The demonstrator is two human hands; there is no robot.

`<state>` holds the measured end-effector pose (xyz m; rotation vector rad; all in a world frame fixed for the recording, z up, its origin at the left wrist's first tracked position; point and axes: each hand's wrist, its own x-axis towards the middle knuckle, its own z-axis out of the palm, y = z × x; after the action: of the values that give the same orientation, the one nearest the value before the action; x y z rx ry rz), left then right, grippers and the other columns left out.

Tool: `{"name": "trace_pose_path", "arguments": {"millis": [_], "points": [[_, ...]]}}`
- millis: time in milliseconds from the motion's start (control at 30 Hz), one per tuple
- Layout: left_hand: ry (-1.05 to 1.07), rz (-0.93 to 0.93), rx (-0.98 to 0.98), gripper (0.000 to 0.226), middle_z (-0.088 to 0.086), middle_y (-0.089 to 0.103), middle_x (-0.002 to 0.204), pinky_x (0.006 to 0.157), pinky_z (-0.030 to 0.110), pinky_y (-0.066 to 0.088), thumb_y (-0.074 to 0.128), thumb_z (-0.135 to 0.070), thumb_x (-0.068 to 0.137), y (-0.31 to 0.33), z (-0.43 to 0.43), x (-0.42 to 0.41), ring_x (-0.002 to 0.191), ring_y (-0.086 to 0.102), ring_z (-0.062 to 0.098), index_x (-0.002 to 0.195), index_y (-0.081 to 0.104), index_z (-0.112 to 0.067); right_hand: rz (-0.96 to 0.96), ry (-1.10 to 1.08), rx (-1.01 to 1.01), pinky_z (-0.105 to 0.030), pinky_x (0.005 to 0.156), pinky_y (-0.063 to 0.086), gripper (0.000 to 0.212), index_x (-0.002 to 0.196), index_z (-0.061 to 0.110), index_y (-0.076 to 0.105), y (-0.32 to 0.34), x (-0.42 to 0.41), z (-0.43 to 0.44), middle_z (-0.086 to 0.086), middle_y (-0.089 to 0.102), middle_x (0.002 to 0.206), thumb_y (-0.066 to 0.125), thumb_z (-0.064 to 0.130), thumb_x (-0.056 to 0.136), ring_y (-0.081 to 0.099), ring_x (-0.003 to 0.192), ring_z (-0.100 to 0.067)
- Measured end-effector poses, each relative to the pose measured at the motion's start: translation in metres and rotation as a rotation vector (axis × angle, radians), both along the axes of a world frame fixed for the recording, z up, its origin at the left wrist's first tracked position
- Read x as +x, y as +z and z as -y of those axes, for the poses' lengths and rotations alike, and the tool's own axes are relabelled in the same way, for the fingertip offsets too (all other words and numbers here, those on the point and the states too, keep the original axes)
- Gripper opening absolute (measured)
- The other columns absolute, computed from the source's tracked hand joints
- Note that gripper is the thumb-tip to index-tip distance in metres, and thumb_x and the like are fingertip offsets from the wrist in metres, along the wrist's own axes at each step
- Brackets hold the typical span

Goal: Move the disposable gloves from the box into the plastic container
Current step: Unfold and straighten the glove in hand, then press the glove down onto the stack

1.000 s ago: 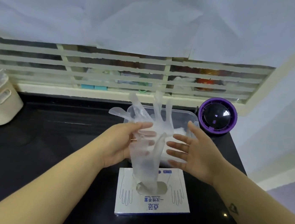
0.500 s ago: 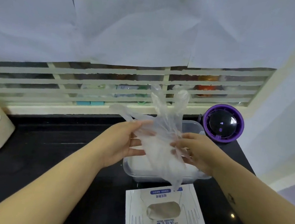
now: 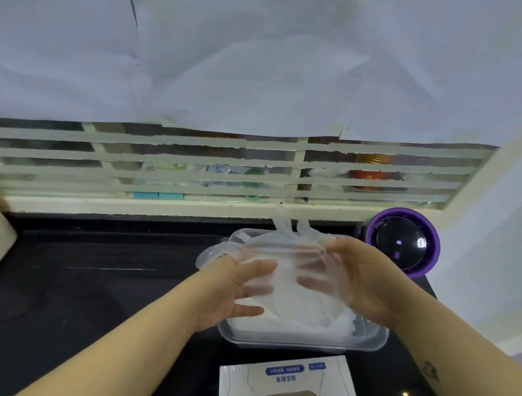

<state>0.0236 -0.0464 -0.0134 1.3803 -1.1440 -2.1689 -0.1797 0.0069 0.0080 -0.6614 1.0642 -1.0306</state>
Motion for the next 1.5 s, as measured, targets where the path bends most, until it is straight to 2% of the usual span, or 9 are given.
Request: {"name": "trace_pose_path", "arguments": {"millis": [167,300,533,833,967,1067,1200,1333,1500], "points": [[0.007,0.070,-0.131,0.036,0.012,0.064,0.112,0.082,0.035,0.058,0.063,-0.005,0.090,-0.005,0.000,-0.010,0.092,0.065,0.018,0.125,0.055,-0.009,0.123,0.058,-0.021,-0.051,0.091,0.052,0.051,0.122,-0.013,0.048,0.004,0.005,0.001,-0.029,0.056,0.128,0.050,0.017,0.081,0.058,0.118,-0.036],[0.075,0.055,-0.159,0.024,0.011,0.061,0.098,0.082,0.036,0.057,0.052,0.010,0.090,-0.004,0.003,-0.005,0.082,0.061,0.018,0.108,0.059,-0.004,0.225,-0.011,-0.028,-0.051,0.087,0.054,0.026,0.102,-0.001,0.054,0.017,0.005,0.000,-0.023,0.062,0.122,0.043,0.013,0.082,0.061,0.115,-0.035],[0.063,-0.224,-0.108,0.040,0.002,0.059,0.068,0.075,0.028,0.059,0.044,0.019,0.088,0.000,0.004,0.023,0.065,0.061,0.013,0.118,0.057,-0.003,0.418,-0.119,-0.017,-0.050,0.084,0.055,0.042,0.127,0.011,0.041,0.021,-0.007,-0.001,-0.020,0.064,0.118,0.038,0.013,0.085,0.066,0.103,-0.032],[-0.830,0.131,-0.436,0.029,-0.003,0.073,0.095,0.089,0.020,0.047,0.055,0.004,0.092,0.026,-0.003,0.061,0.096,0.066,0.009,0.104,0.067,-0.018,0.312,-0.222,0.074,-0.035,0.059,0.058,0.034,0.092,0.006,0.067,0.016,-0.016,-0.004,-0.012,0.071,0.081,0.034,0.012,0.090,0.070,0.068,-0.024],[-0.475,0.234,-0.631,0.020,-0.008,0.071,0.105,0.098,0.033,0.049,0.065,-0.019,0.092,0.034,0.012,0.052,0.100,0.066,0.009,0.109,0.066,-0.029,0.284,-0.140,0.063,-0.044,0.070,0.059,0.025,0.097,0.001,0.062,0.011,-0.016,-0.002,-0.015,0.071,0.099,0.048,0.013,0.080,0.071,0.085,-0.029],[-0.344,0.428,-0.899,0.068,-0.024,0.043,0.138,0.113,0.031,0.033,0.069,-0.045,0.083,0.040,0.019,0.030,0.125,0.042,-0.003,0.141,0.034,-0.042,0.305,0.055,-0.014,-0.050,0.080,0.055,0.049,0.105,0.003,0.057,0.014,-0.016,0.005,-0.016,0.067,0.116,0.073,0.015,0.059,0.065,0.104,-0.033],[-0.497,0.395,-0.993,0.117,-0.018,0.008,0.160,0.113,0.030,0.018,0.075,-0.053,0.069,0.052,0.025,-0.001,0.143,0.014,0.004,0.153,-0.005,-0.037,0.248,0.360,-0.093,-0.038,0.085,0.054,0.047,0.107,0.010,0.073,0.031,-0.016,0.015,-0.008,0.069,0.111,0.035,0.010,0.081,0.066,0.103,-0.021],[-0.628,0.250,-0.813,0.076,-0.015,0.059,0.130,0.104,0.026,0.042,0.074,-0.046,0.072,0.068,0.035,-0.012,0.112,0.058,0.000,0.140,0.039,-0.037,0.263,0.555,-0.179,-0.043,0.100,0.046,0.040,0.116,0.010,0.065,0.041,-0.022,0.023,-0.009,0.063,0.121,0.040,0.006,0.085,0.060,0.111,-0.023],[-0.590,0.328,-0.797,0.028,0.005,0.068,0.084,0.074,0.032,0.053,0.071,-0.038,0.084,0.051,0.050,-0.010,0.072,0.062,0.019,0.104,0.064,-0.020,-0.240,0.134,-0.036,-0.027,0.066,0.056,0.006,0.084,0.006,0.059,0.023,-0.049,0.022,-0.012,0.066,0.087,0.063,0.003,0.085,0.063,0.080,-0.023]]}}
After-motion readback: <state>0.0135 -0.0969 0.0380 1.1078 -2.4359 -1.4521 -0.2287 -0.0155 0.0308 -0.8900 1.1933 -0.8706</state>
